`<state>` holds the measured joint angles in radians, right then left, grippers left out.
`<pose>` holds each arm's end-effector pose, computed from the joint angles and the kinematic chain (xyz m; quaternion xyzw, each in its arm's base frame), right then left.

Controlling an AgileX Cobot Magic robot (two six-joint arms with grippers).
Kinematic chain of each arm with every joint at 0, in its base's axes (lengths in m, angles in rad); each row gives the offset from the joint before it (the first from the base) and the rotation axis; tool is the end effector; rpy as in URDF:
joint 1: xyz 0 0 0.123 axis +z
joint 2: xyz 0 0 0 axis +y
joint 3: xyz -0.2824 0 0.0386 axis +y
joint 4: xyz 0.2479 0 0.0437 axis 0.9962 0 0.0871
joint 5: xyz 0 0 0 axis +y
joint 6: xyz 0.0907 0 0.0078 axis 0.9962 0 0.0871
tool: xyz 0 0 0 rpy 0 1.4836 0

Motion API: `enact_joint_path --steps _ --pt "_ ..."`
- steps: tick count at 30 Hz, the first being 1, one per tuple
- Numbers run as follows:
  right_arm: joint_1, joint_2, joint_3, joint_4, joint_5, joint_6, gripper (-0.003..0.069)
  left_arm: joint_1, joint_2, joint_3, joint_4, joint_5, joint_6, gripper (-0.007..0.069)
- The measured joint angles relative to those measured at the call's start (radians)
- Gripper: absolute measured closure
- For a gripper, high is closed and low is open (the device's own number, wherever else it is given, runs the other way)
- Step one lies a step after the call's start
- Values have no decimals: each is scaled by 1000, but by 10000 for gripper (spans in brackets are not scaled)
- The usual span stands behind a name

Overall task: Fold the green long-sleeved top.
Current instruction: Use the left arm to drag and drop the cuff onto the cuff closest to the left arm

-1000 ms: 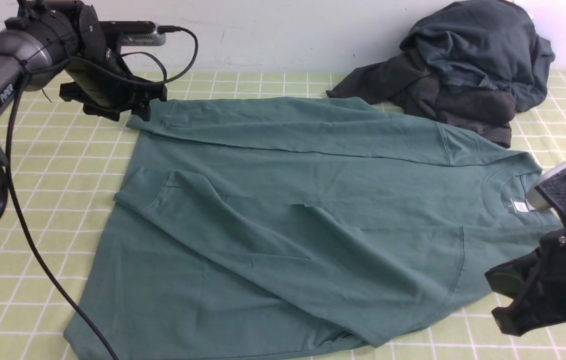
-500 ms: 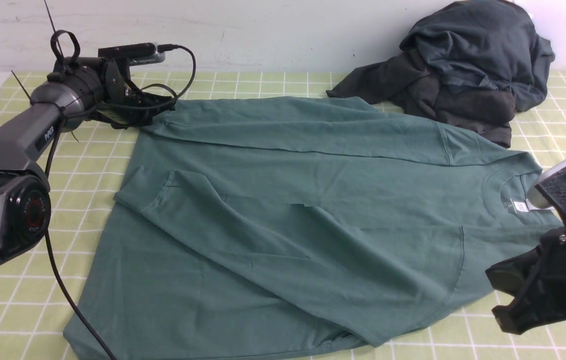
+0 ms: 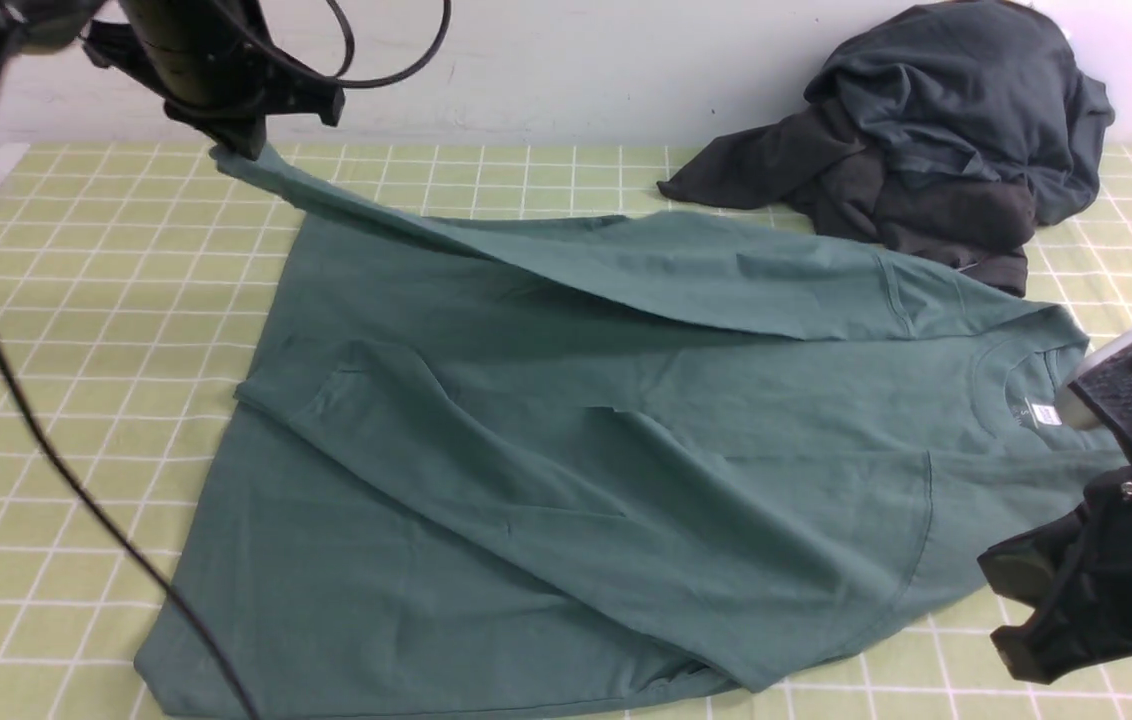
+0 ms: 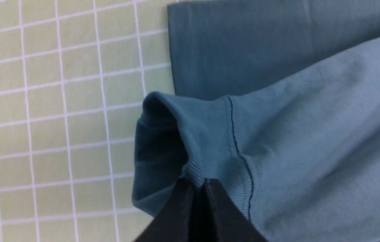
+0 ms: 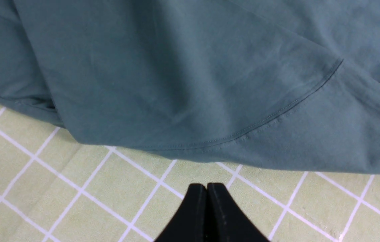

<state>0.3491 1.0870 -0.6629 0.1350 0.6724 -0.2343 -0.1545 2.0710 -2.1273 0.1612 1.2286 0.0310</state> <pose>0.1809 0.0740 0.2521 -0.2383 0.9294 0.0708 0.2728 0.4533 -0.0567 0.3304 0.0976 0.9626 0.0652 0.2442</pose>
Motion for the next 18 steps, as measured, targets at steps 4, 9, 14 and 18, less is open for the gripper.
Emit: enact_joint_path --steps 4,9,14,18 --pt "0 -8 0 -3 5 0 673 -13 -127 271 -4 3 -14 618" --pt "0 -12 0 0 6 0 673 -29 -188 535 -8 -11 -31 591" --pt "0 -12 -1 12 32 0 673 -44 -214 614 -16 -21 -13 432" --pt "0 -12 -1 20 84 -19 673 -87 -309 736 -48 -24 -4 284"
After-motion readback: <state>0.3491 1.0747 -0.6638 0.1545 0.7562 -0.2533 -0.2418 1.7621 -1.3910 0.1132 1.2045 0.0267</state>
